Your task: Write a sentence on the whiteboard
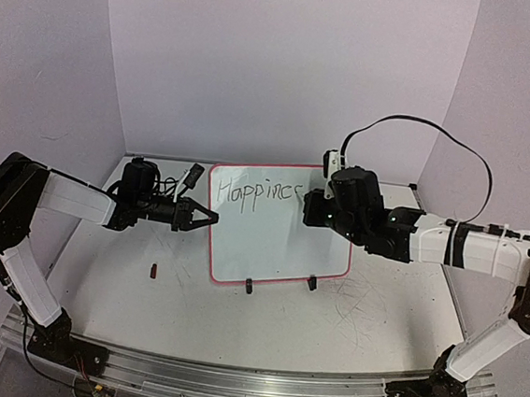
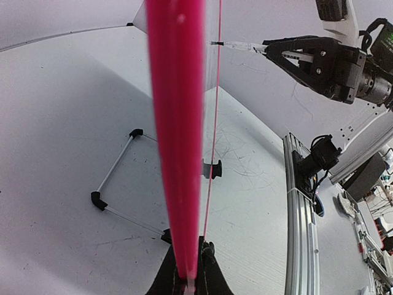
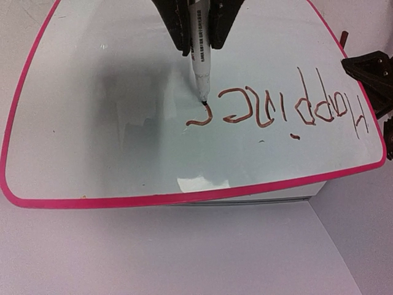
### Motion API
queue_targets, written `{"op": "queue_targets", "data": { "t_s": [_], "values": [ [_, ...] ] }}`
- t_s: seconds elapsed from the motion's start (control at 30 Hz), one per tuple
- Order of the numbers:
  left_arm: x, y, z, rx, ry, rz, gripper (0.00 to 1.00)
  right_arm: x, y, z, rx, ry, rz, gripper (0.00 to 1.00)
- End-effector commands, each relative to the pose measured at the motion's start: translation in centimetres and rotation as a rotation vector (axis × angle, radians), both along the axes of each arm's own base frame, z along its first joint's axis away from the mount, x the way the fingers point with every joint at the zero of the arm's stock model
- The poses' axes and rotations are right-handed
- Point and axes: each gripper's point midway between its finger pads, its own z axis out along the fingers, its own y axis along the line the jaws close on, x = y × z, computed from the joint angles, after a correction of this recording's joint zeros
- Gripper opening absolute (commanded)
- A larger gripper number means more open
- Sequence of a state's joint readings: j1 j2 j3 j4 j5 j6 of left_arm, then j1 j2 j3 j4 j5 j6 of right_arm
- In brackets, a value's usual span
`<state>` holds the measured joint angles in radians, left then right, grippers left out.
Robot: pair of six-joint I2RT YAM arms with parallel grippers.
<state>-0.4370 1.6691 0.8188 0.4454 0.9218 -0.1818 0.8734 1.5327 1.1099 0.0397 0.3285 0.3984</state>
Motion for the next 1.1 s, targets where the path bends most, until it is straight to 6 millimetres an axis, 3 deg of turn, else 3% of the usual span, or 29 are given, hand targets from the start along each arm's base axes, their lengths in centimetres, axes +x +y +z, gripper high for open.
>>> {"op": "queue_targets", "data": {
  "t_s": [0.0, 0.23, 0.5, 0.77, 0.9, 1.07],
  "values": [
    [0.7, -0.1, 0.7, 0.019, -0.048, 0.017, 0.0, -0.3, -1.5, 0.4, -0.002, -0.008, -0.052, 0.0],
    [0.7, -0.1, 0.5, 0.021, -0.046, 0.019, 0.0, -0.7, -1.4, -0.1, -0.014, 0.005, -0.048, 0.0],
    [0.7, -0.1, 0.6, 0.02, -0.047, 0.018, 0.0, -0.8, 0.3, -0.7, -0.008, 0.025, -0.012, 0.0],
    [0.7, -0.1, 0.6, 0.02, -0.045, 0.019, 0.0, -0.2, 1.5, 1.5, 0.031, -0.022, 0.006, 0.0],
    [0.7, -0.1, 0.6, 0.021, -0.047, 0.022, 0.0, -0.5, 0.6, 3.1, 0.05, -0.057, -0.01, 0.0],
    [0.6, -0.1, 0.5, 0.022, -0.046, 0.019, 0.0, -0.5, -1.9, 3.1, 0.047, -0.067, -0.058, 0.0]
  ]
}}
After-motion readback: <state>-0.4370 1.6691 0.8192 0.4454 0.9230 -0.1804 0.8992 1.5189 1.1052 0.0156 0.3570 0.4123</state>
